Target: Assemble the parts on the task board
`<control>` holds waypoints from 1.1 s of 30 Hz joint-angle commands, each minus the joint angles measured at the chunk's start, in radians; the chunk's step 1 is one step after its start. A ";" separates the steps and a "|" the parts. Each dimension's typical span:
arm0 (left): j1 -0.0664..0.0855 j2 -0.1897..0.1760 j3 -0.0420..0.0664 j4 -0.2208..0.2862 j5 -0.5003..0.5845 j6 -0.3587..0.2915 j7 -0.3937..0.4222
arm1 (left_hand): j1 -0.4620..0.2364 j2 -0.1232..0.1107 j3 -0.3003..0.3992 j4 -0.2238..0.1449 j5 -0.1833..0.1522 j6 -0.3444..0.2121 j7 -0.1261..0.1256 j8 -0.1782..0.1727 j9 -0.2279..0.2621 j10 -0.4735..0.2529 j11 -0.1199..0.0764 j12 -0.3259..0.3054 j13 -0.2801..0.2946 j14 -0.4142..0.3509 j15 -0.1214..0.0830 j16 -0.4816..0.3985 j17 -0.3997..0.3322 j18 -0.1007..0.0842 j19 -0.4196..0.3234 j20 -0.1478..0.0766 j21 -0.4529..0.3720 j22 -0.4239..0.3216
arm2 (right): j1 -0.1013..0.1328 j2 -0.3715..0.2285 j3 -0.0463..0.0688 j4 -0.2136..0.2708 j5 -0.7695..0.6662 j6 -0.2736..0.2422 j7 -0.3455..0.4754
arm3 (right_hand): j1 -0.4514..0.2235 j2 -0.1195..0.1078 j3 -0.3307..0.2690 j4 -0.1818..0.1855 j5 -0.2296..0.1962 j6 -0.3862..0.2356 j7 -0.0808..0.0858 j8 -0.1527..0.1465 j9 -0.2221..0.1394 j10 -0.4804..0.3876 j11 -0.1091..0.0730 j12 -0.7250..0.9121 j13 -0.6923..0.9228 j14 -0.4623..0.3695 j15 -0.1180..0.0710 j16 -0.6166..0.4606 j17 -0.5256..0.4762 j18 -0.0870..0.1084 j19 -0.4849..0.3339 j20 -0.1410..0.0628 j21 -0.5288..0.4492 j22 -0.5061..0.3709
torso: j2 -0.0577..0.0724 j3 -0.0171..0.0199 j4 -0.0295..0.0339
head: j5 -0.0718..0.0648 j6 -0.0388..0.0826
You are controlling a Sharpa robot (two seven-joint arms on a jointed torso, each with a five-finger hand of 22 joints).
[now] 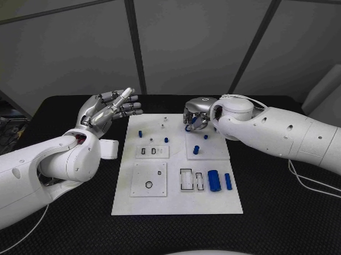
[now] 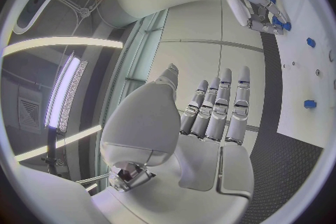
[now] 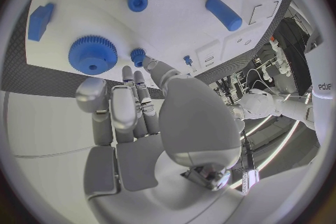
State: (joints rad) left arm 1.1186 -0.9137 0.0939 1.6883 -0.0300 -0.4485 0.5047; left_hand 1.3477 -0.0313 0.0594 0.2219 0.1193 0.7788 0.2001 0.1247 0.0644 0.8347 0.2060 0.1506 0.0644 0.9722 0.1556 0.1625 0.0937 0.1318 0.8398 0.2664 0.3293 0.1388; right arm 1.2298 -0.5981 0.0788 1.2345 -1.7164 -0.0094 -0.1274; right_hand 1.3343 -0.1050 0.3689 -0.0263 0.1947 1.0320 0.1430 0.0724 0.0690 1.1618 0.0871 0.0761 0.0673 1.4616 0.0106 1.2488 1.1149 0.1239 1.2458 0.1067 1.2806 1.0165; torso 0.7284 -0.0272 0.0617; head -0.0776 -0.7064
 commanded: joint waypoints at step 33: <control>0.003 -0.006 0.001 0.003 -0.007 0.011 0.003 | -0.002 0.008 -0.007 -0.004 -0.005 0.007 0.059 -0.002 0.000 -0.002 0.007 -0.004 -0.001 0.003 0.006 -0.008 0.002 0.051 0.006 -0.002 0.003 -0.002 | 0.001 0.015 0.000 -0.018 0.001 0.028 0.017 | 0.022 0.000 0.033 -0.001 0.003 0.030 0.001 0.006 0.005 0.035 -0.005 0.000 0.001 0.056 -0.006 0.042 0.035 -0.025 0.024 -0.004 0.037 0.049 | 0.007 -0.0026 0.0029 | 0.001 -0.015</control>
State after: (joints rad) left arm 1.1192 -0.9189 0.0939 1.6894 -0.0304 -0.4485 0.5035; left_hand 1.3477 -0.0313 0.0566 0.2191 0.1193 0.7788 0.2001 0.1247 0.0645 0.8347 0.2060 0.1506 0.0645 0.9722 0.1556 0.1589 0.0937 0.1318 0.8397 0.2664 0.3293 0.1380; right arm 1.2296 -0.5842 0.0787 1.2175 -1.7151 0.0183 -0.1188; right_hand 1.3445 -0.1057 0.3970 -0.0275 0.1947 1.0552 0.1413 0.0724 0.0727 1.1900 0.0804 0.0760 0.0672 1.4653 0.0069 1.2871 1.1493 0.1083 1.2638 0.1037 1.3129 1.0645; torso 0.7348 -0.0294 0.0642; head -0.0779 -0.7214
